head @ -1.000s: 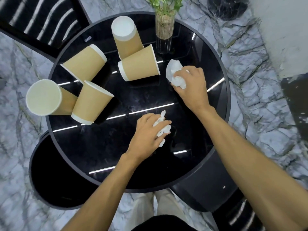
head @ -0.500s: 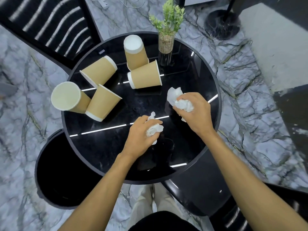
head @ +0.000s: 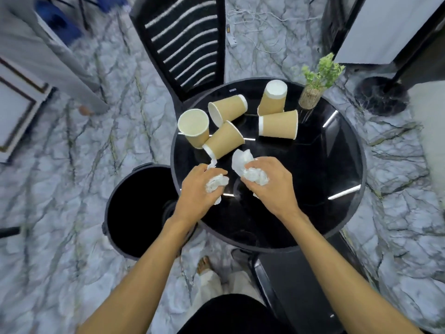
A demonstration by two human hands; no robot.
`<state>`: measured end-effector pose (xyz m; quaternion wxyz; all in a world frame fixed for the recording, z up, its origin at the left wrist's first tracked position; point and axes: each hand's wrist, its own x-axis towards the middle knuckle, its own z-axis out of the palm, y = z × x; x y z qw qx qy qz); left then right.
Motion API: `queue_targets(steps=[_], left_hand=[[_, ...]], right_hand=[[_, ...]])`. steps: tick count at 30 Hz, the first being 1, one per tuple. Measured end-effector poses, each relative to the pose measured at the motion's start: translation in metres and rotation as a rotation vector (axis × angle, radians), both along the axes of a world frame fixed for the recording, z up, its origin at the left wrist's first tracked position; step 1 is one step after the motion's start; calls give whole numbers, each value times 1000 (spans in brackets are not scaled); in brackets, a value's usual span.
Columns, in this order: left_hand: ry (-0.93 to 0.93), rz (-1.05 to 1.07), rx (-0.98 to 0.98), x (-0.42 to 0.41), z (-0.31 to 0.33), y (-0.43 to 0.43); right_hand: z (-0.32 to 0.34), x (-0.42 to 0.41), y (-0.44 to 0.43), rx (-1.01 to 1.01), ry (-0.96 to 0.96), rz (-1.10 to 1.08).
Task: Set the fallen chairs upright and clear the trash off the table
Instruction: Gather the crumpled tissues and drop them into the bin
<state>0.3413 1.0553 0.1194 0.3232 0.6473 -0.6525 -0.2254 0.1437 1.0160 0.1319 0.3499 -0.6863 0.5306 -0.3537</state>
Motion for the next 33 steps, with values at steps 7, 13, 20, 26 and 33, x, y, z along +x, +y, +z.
queue_targets(steps=[7, 13, 20, 26, 33], left_hand=[[-36, 256, -27, 85, 8, 48], [-64, 474, -55, 155, 13, 91], [1, 640, -72, 220, 2, 120], [56, 699, -57, 259, -42, 115], [37, 516, 658, 282, -166, 113]], right_hand=[[7, 93, 9, -13, 32, 253], [10, 177, 23, -56, 66, 426], [-1, 256, 35, -31, 92, 520], [-42, 301, 32, -28, 106, 475], [-163, 326, 26, 288, 736, 683]])
